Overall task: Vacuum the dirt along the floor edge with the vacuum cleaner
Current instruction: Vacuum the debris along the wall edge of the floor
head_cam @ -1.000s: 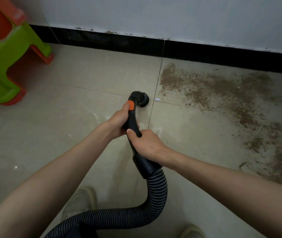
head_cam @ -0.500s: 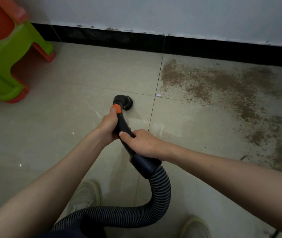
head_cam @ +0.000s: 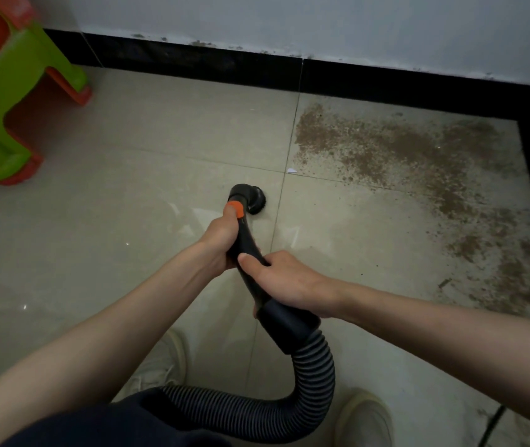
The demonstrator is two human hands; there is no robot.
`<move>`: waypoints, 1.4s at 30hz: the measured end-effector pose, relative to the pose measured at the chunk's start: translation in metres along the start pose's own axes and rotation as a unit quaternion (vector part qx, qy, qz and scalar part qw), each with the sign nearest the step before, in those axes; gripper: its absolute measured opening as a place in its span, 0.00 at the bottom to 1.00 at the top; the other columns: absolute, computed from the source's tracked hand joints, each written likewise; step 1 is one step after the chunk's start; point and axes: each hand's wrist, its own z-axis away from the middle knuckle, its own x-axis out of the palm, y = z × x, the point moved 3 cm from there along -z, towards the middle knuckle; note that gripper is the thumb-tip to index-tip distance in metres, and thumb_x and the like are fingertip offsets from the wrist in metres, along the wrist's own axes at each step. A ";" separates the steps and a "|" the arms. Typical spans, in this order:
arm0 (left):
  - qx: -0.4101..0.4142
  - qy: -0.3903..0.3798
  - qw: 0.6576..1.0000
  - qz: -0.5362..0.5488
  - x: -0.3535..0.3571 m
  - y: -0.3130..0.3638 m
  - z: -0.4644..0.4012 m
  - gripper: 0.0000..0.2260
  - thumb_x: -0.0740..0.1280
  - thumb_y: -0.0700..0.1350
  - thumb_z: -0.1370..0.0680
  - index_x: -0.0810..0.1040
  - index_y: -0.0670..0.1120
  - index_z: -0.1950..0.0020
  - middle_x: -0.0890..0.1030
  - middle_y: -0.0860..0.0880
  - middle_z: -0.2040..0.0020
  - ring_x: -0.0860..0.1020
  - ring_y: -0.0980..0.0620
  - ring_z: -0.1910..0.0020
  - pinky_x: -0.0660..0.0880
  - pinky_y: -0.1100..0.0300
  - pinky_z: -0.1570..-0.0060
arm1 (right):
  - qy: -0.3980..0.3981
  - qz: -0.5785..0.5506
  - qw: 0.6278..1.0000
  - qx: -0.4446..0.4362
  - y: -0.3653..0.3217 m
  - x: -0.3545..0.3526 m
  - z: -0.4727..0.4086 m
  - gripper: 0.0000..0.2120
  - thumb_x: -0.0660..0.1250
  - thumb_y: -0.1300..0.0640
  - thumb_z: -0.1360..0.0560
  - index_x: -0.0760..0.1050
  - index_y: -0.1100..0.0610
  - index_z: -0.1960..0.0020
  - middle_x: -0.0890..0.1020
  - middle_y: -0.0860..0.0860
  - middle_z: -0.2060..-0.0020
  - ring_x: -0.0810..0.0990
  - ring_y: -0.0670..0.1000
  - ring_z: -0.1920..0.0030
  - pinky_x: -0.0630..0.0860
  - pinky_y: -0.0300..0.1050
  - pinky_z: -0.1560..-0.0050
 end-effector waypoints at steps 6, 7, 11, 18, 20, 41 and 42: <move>0.017 0.077 0.992 0.097 -0.054 0.006 -0.012 0.17 0.57 0.55 0.20 0.70 0.40 0.50 0.73 0.44 0.61 0.74 0.45 0.63 0.76 0.51 0.59 | -0.061 0.086 0.994 -0.034 -0.035 0.010 -0.027 0.21 0.56 0.41 0.19 0.72 0.59 0.57 0.83 0.64 0.52 0.81 0.58 0.59 0.79 0.53 0.48; 0.027 0.092 0.989 0.115 -0.065 0.010 -0.015 0.17 0.57 0.55 0.20 0.69 0.40 0.47 0.73 0.44 0.60 0.75 0.44 0.60 0.76 0.50 0.57 | -0.071 0.097 0.992 -0.046 -0.044 0.011 -0.036 0.21 0.57 0.41 0.19 0.73 0.59 0.55 0.83 0.64 0.52 0.81 0.58 0.59 0.79 0.52 0.48; 0.056 0.145 0.973 0.170 -0.114 0.032 -0.032 0.21 0.57 0.55 0.19 0.68 0.39 0.36 0.74 0.43 0.53 0.75 0.43 0.51 0.77 0.47 0.49 | -0.078 0.154 0.981 -0.083 -0.078 0.024 -0.076 0.23 0.58 0.38 0.20 0.76 0.57 0.57 0.84 0.58 0.54 0.82 0.56 0.54 0.78 0.47 0.50; 0.062 0.149 0.962 0.222 -0.174 0.067 -0.062 0.25 0.58 0.55 0.19 0.64 0.39 0.29 0.75 0.42 0.51 0.76 0.45 0.55 0.74 0.53 0.62 | -0.052 0.179 0.974 -0.129 -0.108 0.042 -0.135 0.19 0.61 0.36 0.23 0.76 0.53 0.53 0.79 0.49 0.58 0.78 0.49 0.57 0.73 0.40 0.58; 0.051 0.139 0.965 0.215 -0.175 0.067 -0.070 0.27 0.57 0.57 0.19 0.64 0.38 0.29 0.74 0.44 0.57 0.75 0.47 0.60 0.74 0.53 0.62 | -0.037 0.183 0.973 -0.137 -0.107 0.046 -0.143 0.19 0.62 0.36 0.24 0.75 0.51 0.57 0.78 0.46 0.63 0.76 0.46 0.62 0.72 0.39 0.64; 0.070 -0.061 0.991 -0.098 0.078 0.145 -0.060 0.21 0.54 0.56 0.17 0.71 0.42 0.33 0.79 0.44 0.42 0.76 0.48 0.47 0.69 0.54 0.49 | 0.258 -0.039 0.958 -0.119 -0.022 -0.150 -0.115 0.19 0.65 0.38 0.27 0.79 0.54 0.60 0.84 0.52 0.64 0.83 0.51 0.64 0.79 0.49 0.61; 0.069 -0.069 0.992 -0.081 0.089 0.145 -0.062 0.21 0.54 0.56 0.18 0.70 0.42 0.33 0.78 0.44 0.41 0.76 0.48 0.48 0.70 0.55 0.52 | 0.262 -0.037 0.957 -0.119 -0.017 -0.156 -0.113 0.18 0.65 0.38 0.27 0.79 0.54 0.60 0.84 0.52 0.64 0.83 0.51 0.63 0.80 0.49 0.60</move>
